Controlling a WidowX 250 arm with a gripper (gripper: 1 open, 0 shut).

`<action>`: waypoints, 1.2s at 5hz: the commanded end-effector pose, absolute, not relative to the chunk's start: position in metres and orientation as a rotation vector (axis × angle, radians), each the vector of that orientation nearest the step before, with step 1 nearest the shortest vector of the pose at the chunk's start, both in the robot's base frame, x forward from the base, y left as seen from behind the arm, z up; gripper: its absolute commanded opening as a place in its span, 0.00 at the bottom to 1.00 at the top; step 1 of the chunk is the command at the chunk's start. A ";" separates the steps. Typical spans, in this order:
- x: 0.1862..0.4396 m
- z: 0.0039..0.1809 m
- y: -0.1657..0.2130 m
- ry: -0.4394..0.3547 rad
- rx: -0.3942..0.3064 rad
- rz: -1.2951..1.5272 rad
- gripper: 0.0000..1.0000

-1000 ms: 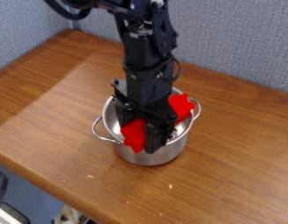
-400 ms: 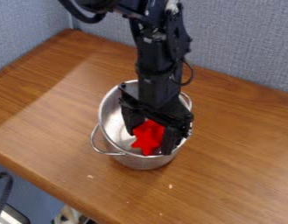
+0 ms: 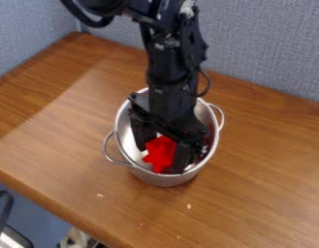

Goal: Put the red object in the metal pot

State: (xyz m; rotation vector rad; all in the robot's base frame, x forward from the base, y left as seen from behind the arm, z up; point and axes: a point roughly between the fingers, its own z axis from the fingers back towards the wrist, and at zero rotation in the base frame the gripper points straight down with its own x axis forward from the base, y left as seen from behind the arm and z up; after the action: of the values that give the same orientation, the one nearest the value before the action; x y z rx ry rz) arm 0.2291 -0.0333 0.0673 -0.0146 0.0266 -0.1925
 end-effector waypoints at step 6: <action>0.222 0.047 -0.018 0.038 0.011 -0.408 1.00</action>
State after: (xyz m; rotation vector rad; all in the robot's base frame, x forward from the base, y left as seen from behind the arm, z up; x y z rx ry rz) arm 0.2204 -0.0219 0.0447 0.0021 0.0530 -0.4121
